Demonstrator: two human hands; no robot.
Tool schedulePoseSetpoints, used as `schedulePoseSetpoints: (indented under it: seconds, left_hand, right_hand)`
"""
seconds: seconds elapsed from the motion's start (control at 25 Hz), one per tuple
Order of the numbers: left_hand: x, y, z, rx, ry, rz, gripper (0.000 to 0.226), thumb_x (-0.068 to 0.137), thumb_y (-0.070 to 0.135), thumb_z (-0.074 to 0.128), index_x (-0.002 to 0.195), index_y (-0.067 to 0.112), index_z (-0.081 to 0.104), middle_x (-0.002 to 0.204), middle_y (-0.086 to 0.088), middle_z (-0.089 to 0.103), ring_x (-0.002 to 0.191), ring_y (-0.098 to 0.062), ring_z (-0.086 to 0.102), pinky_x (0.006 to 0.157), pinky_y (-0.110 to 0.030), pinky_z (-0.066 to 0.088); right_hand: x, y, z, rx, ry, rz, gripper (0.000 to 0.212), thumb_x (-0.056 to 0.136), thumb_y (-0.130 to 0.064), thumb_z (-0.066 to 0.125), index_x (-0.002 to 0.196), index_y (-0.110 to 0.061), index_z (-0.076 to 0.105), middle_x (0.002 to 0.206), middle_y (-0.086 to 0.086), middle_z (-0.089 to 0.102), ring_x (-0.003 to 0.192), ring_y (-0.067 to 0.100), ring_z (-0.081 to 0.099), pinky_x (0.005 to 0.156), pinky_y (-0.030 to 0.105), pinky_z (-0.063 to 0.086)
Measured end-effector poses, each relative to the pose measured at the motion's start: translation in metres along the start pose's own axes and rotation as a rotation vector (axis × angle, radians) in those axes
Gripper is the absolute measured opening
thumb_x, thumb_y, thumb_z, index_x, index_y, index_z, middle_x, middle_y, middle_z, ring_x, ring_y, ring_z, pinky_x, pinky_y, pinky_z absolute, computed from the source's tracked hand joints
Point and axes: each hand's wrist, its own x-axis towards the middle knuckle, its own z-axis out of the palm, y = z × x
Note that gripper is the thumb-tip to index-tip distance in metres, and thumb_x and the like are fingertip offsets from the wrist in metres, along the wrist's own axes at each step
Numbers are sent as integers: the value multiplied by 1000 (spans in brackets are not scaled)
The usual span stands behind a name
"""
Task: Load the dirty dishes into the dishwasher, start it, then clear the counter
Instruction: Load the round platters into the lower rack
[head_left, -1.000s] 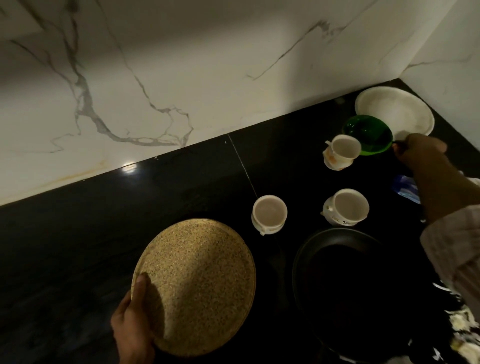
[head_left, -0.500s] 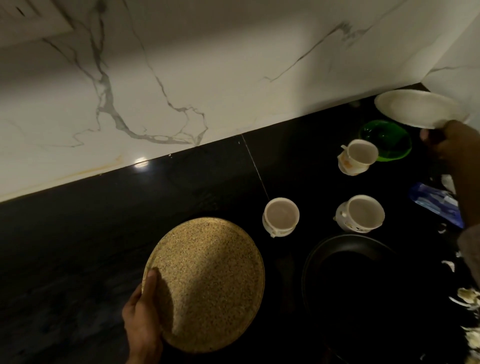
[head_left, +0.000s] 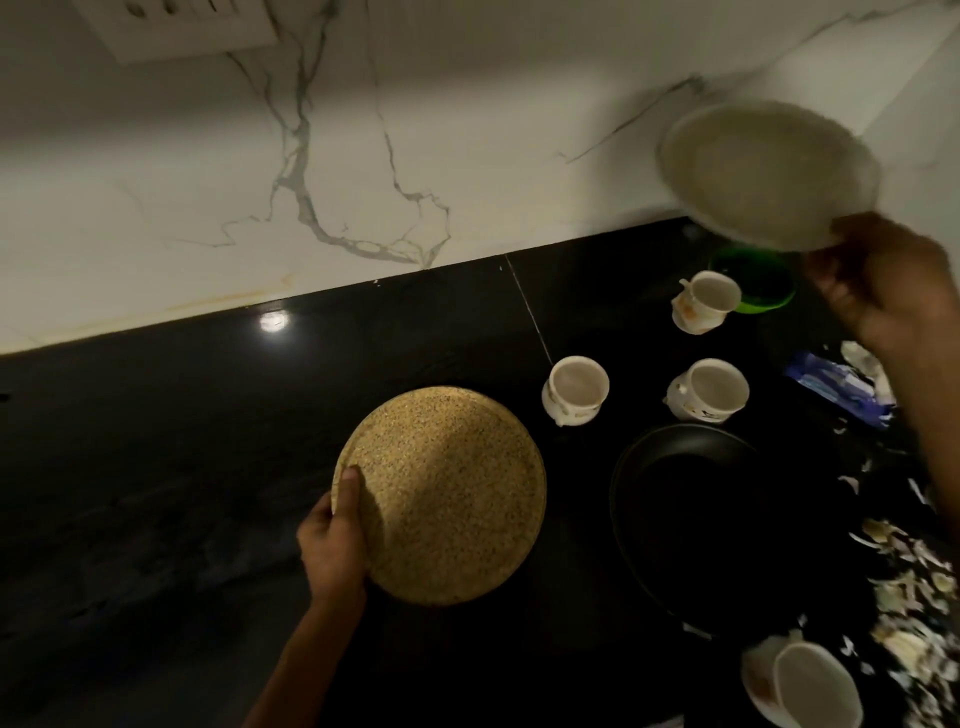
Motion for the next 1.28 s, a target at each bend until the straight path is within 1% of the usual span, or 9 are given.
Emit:
schedulePoseSetpoints:
  seconds: [0.08,0.2,0.36,0.48,0.64,0.8,0.96,1.12,1.28]
  left_hand:
    - [-5,3,0,-39,-23,20,30,94,43,55,110,17,61,101,4,56,104,-18,51,87,-38,40]
    - [-13,8,-2,-75,-40,25,23,95,42,53,81,23,55,85,7,51,85,-12,50,82,-35,42]
    - [-11,8,-11,-135,-13,-72,30,91,53,56,84,25,52,91,4,55,89,-16,55,93,-41,46]
    - [-11,5,-12,-142,-45,-29,29,94,46,56,78,22,53,83,1,61,81,-18,61,82,-37,52]
    - [-12,1,-16,-74,-105,58,21,91,41,63,88,20,64,86,6,66,82,-12,63,62,-24,47]
    - [-14,1,-16,-57,-137,94,14,92,34,62,100,23,61,92,13,63,84,-4,60,61,-20,45]
    - [-16,-3,-21,-74,-173,118,3,95,28,58,96,27,62,95,10,65,91,-10,62,66,-23,49]
    - [-20,1,-24,-99,-170,72,9,95,27,60,89,32,56,93,8,62,91,-16,61,73,-31,51]
    - [-18,-2,-31,-88,-219,10,11,93,31,60,102,25,62,107,0,66,101,-23,64,81,-41,56]
  right_hand:
    - [-63,27,8,-179,-93,67,16,95,-3,50,91,-16,58,73,-5,69,69,8,67,61,20,55]
    - [-142,84,15,-284,-176,170,17,97,-6,50,109,-15,58,92,0,71,72,12,71,59,24,57]
    - [-220,168,14,-366,-245,329,27,96,-13,57,122,-13,53,113,7,67,88,22,73,67,33,59]
    - [-249,212,16,-379,-209,376,29,95,-18,59,124,-15,52,118,7,64,95,25,70,71,35,60]
    - [-267,241,20,-761,-227,146,32,96,-25,58,127,-18,51,118,4,63,97,20,67,65,26,59]
    - [-266,239,13,-1123,-339,-76,45,94,-38,59,133,-18,51,118,-3,59,104,10,56,83,23,47]
    - [-267,242,12,-1134,-288,-75,56,90,-41,63,137,-19,42,128,3,50,111,19,55,93,37,50]
    - [-263,245,6,-1025,-242,60,72,88,-48,64,144,-15,35,138,5,46,118,23,54,94,37,49]
    - [-256,245,-4,-806,-225,221,78,86,-51,65,148,-15,33,141,3,49,122,23,54,100,46,49]
